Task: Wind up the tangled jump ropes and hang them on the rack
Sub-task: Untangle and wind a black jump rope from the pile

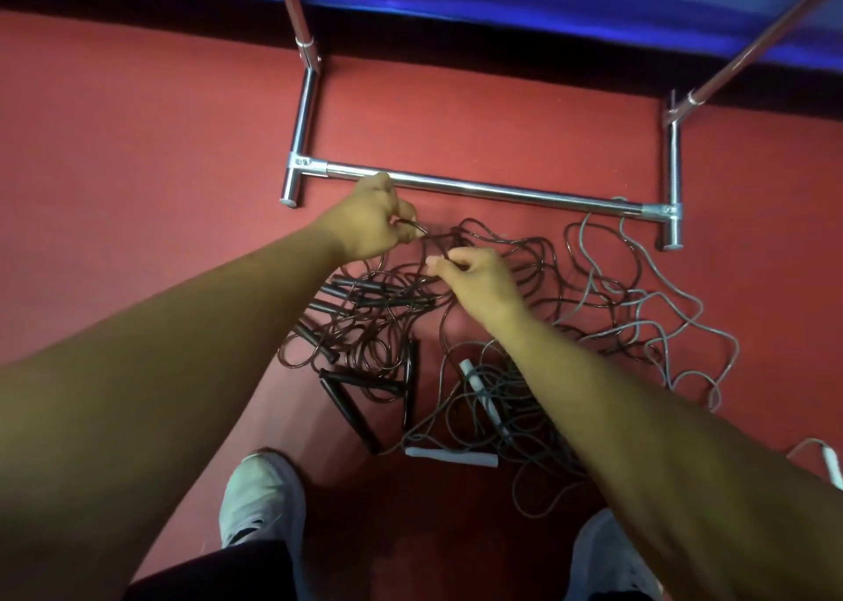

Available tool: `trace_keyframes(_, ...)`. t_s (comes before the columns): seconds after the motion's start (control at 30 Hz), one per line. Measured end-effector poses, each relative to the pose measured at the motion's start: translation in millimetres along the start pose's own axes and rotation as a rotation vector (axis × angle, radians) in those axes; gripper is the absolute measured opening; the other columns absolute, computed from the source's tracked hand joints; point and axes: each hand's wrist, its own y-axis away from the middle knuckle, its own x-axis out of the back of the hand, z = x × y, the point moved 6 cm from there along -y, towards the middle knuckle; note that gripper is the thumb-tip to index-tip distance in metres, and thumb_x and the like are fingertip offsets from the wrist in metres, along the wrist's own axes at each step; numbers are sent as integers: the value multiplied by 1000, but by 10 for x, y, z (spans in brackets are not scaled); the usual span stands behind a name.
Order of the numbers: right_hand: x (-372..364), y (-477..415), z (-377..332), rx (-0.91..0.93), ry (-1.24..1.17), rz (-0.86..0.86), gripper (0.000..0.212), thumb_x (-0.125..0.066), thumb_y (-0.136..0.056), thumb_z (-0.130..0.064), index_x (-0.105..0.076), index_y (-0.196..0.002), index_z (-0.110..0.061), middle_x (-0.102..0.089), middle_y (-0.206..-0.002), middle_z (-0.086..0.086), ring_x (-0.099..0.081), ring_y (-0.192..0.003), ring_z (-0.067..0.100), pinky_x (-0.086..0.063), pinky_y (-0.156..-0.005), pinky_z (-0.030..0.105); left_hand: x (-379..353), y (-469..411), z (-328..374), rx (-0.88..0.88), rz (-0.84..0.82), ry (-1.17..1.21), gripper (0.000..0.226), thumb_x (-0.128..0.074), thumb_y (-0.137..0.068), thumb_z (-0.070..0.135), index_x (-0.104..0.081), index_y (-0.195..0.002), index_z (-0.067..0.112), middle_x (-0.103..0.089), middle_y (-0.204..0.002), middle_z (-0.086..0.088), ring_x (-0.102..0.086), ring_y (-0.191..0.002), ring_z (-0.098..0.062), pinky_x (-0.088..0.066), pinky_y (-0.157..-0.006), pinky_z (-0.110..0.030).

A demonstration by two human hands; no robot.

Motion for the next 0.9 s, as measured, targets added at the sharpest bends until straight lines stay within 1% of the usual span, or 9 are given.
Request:
trace_keyframes(0.07, 171, 115, -288, 20, 1, -49, 26, -68, -92, -23, -74, -72, -8, -57, -54, -7, -41, -45, 5, -32, -46, 22, 180, 87, 110, 16, -8, 36, 17, -67, -95, 24, -75, -102, 11, -52, -110, -11, -48, -111, -23, -35, -100, -22)
trace_keyframes(0.13, 314, 230, -638, 76, -11, -92, 25, -67, -92, -22, -75, -73, -7, -65, -57, -10, -53, -54, 6, -43, -53, 20, 341, 212, 221, 65, -15, 94, 18, -65, -96, 26, -74, -95, 11, -65, -107, -10, -59, -105, -26, -46, -97, -30)
trace_keyframes(0.2, 456, 347, -988, 121, -59, -108, 28, -66, -91, -22, -72, -66, -13, -69, -59, -5, -61, -59, 9, -55, -64, 29, 480, 365, 349, 93, -25, 150, 19, -63, -98, 30, -72, -91, 14, -72, -98, -8, -64, -98, -27, -51, -92, -34)
trace_keyframes(0.3, 713, 636, -1507, 174, -76, -157, 31, -60, -96, -15, -68, -66, -11, -61, -49, -2, -62, -54, 12, -51, -64, 24, 666, 638, 611, 75, -36, 241, 16, -63, -98, 31, -69, -86, 22, -72, -92, 0, -65, -95, -21, -48, -89, -29)
trace_keyframes(0.4, 1070, 1056, -2021, 246, -57, -152, 28, -59, -98, -16, -70, -73, -6, -51, -43, -3, -54, -44, 13, -44, -58, 19, 896, 916, 852, 53, -2, 243, 20, -63, -97, 30, -70, -83, 18, -73, -95, -7, -65, -93, -21, -48, -91, -32)
trace_keyframes(0.53, 1618, 1571, -2614, 315, -157, -84, 29, -59, -97, -16, -69, -74, -3, -41, -44, -2, -45, -44, 15, -45, -55, 27, 1219, 1342, 1195, -9, 47, 329, 19, -58, -99, 19, -66, -83, 14, -64, -77, 6, -57, -71, 1, -45, -75, -19)
trace_keyframes(0.63, 1943, 1924, -2984, 371, -208, 0, 28, -58, -97, -14, -69, -73, -4, -41, -42, -3, -44, -44, 16, -44, -54, 26, 1469, 1604, 1520, -112, 93, 357, 19, -58, -101, 20, -69, -87, 14, -66, -83, 9, -58, -81, 0, -43, -85, -24)
trace_keyframes(0.77, 2297, 2328, -3241, 428, -78, 185, 28, -56, -99, -16, -71, -82, 1, -49, -49, 5, -51, -48, 19, -44, -54, 26, 1902, 2012, 1999, -274, 253, 480, 19, -47, -105, 12, -62, -97, 4, -61, -75, -8, -67, -76, -8, -49, -81, -21)
trace_keyframes(0.9, 2544, 2528, -3057, 306, 79, 230, 28, -55, -100, -18, -71, -88, 2, -64, -61, 11, -55, -50, 13, -42, -51, 19, 2368, 2525, 2421, -382, 505, 666, 2, -48, -104, 8, -46, -104, 8, -46, -59, -9, -62, -54, -17, -43, -55, -17)
